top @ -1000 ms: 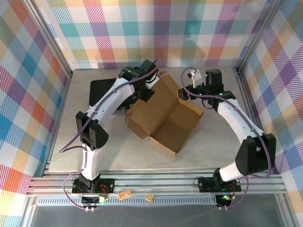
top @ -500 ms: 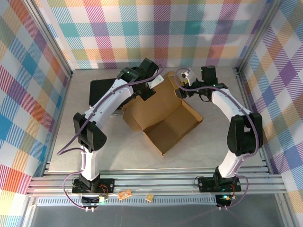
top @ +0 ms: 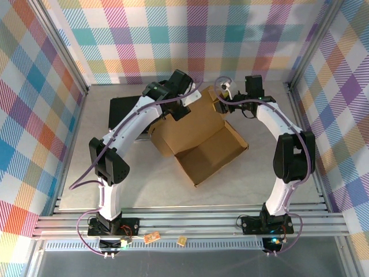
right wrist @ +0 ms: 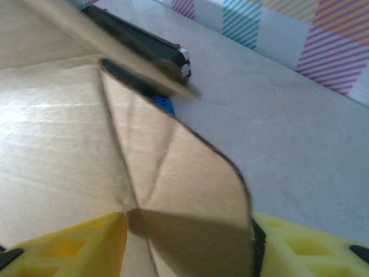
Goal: Fold the paper box
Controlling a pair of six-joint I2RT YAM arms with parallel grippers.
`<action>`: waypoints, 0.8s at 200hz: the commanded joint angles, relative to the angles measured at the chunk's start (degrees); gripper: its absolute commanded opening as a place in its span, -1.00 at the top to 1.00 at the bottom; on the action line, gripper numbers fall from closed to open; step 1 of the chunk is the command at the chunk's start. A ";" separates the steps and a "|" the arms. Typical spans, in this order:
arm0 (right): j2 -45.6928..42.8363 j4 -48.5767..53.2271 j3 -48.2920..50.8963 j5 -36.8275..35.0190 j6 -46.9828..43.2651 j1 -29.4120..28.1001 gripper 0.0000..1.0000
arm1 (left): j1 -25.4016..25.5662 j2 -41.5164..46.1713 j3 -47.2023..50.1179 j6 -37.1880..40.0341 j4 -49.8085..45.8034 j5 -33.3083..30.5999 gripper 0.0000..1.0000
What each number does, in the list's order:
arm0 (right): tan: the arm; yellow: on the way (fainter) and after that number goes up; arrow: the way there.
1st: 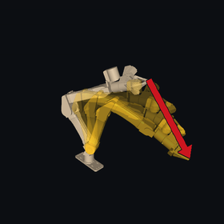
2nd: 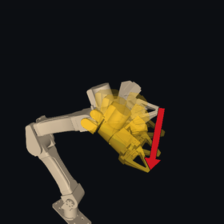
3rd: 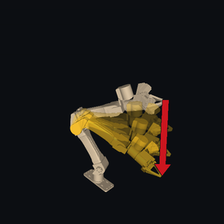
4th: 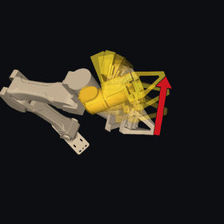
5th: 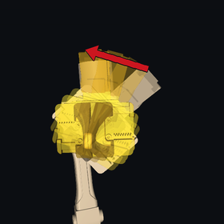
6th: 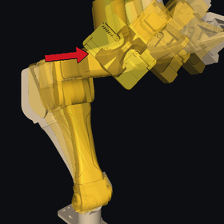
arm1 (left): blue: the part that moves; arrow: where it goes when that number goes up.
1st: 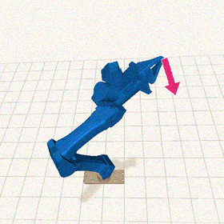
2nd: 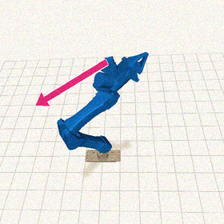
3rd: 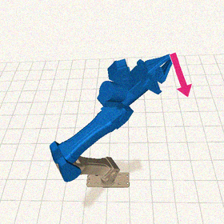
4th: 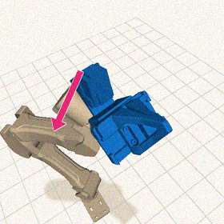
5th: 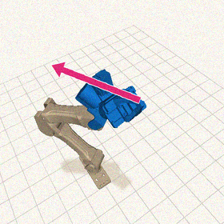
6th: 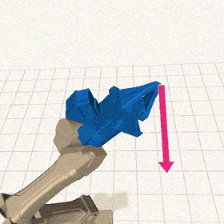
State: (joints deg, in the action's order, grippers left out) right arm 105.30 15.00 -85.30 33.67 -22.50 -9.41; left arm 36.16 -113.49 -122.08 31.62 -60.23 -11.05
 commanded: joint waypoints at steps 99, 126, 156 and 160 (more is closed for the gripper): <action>-7.74 -4.79 7.52 -5.00 -0.31 -1.49 1.00 | -1.97 1.15 -7.98 -21.58 2.49 -3.05 -0.25; -8.88 -5.06 9.35 -5.16 -1.63 -1.49 1.00 | -7.30 6.89 -5.36 -39.54 -2.22 -0.50 -0.39; -10.24 -6.64 11.30 -4.84 -1.71 -1.23 1.00 | -17.10 21.80 14.49 -51.43 1.40 8.02 -0.41; -10.49 -6.80 11.57 -4.84 -1.80 -1.13 1.00 | -18.82 23.79 17.75 -52.98 2.21 8.89 -0.41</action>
State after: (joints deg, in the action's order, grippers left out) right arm 97.78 11.35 -75.22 28.16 -23.05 -10.57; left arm 25.23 -102.41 -116.18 -5.74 -58.06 -8.27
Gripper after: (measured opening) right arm 0.046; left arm 0.702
